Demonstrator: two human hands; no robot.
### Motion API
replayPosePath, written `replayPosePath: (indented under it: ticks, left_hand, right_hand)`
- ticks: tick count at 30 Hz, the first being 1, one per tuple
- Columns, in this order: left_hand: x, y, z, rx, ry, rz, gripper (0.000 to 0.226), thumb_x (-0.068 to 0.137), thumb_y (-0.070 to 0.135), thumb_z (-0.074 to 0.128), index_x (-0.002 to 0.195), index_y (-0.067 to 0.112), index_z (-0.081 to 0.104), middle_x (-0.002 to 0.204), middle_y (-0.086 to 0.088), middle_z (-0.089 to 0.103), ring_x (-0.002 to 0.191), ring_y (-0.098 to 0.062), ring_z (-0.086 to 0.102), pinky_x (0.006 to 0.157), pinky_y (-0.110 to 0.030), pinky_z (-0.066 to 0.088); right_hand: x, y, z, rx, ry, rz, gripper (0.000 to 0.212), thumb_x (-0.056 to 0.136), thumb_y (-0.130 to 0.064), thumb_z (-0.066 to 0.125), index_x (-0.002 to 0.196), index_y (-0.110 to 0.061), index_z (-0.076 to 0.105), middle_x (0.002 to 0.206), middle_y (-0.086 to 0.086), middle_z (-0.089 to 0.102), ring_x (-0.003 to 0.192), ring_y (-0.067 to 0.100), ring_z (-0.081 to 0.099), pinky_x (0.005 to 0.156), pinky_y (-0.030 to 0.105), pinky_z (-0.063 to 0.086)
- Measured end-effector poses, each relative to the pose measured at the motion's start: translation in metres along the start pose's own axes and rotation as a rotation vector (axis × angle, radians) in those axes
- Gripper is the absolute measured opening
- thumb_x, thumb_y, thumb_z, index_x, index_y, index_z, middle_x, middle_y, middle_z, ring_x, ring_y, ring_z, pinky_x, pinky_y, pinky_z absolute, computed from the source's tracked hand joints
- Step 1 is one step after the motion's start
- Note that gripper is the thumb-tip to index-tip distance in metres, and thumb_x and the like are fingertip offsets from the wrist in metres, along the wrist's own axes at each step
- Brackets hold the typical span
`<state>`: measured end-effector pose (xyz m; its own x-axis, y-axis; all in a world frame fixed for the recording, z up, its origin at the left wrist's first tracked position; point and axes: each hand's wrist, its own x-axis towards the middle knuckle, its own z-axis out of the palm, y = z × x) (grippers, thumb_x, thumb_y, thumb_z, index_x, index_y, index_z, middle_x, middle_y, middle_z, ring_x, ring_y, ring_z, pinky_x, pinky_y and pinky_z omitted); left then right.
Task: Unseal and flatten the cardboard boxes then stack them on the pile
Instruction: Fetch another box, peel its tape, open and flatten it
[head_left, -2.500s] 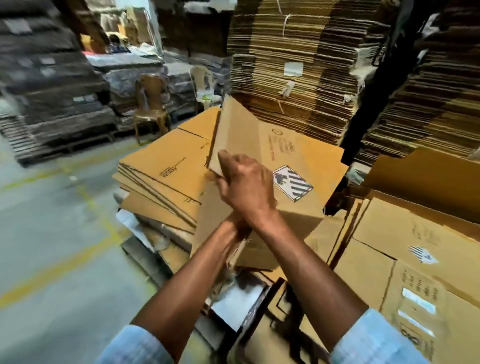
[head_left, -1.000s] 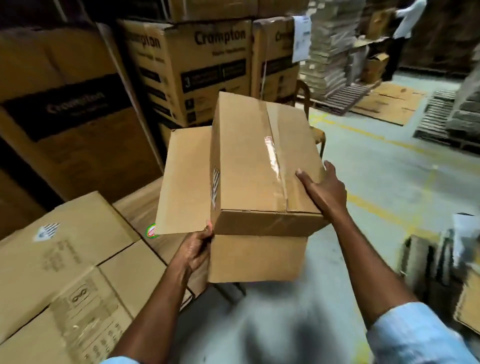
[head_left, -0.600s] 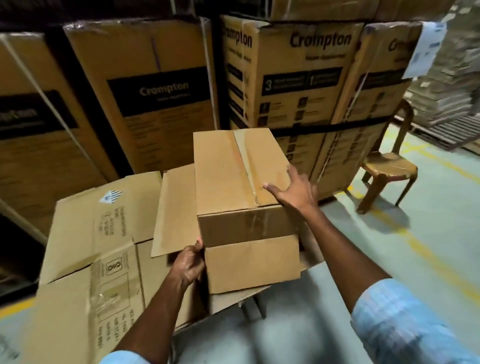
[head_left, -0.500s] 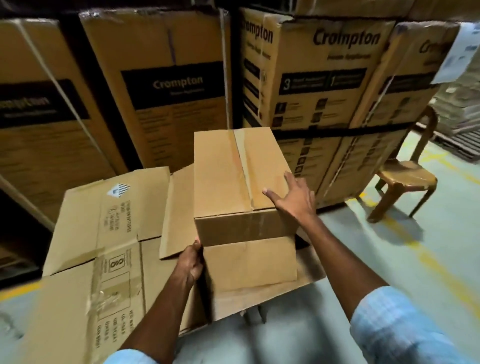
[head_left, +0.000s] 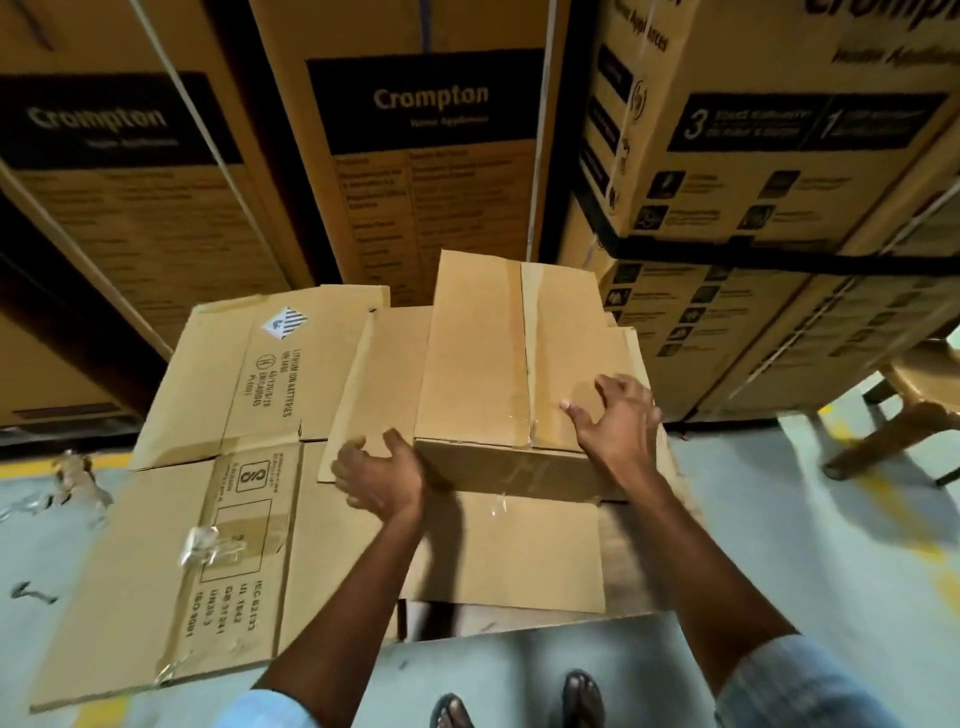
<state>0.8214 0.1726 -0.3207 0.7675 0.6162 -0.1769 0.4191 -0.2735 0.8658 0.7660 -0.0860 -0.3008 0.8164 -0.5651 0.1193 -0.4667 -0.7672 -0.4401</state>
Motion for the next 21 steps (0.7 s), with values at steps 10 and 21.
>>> replayPosePath:
  ticks: [10,21]
  left_hand:
    - [-0.035,0.069,0.028,0.622,-0.412,0.512,0.069,0.084,0.069,0.062,0.135,0.026,0.045,0.129,-0.015,0.051,0.123,-0.038,0.048,0.094,-0.048,0.047]
    - [-0.067,0.051,0.052,0.671,-0.35,0.402,0.051,0.089,0.06,0.048,0.119,0.022,0.035,0.121,-0.013,0.05,0.117,-0.034,0.047,0.087,-0.049,0.046]
  right_hand:
    - [0.063,-0.057,0.013,0.263,-0.293,-0.095,0.048,0.095,-0.015,0.045,0.14,-0.02,0.061,0.137,0.009,0.054,0.126,0.031,0.049,0.109,0.039,0.042]
    - [0.158,-0.076,0.034,0.337,-0.495,0.154,0.046,0.083,-0.032,0.044,0.118,-0.018,0.069,0.122,0.008,0.066,0.107,0.031,0.062,0.096,0.047,0.055]
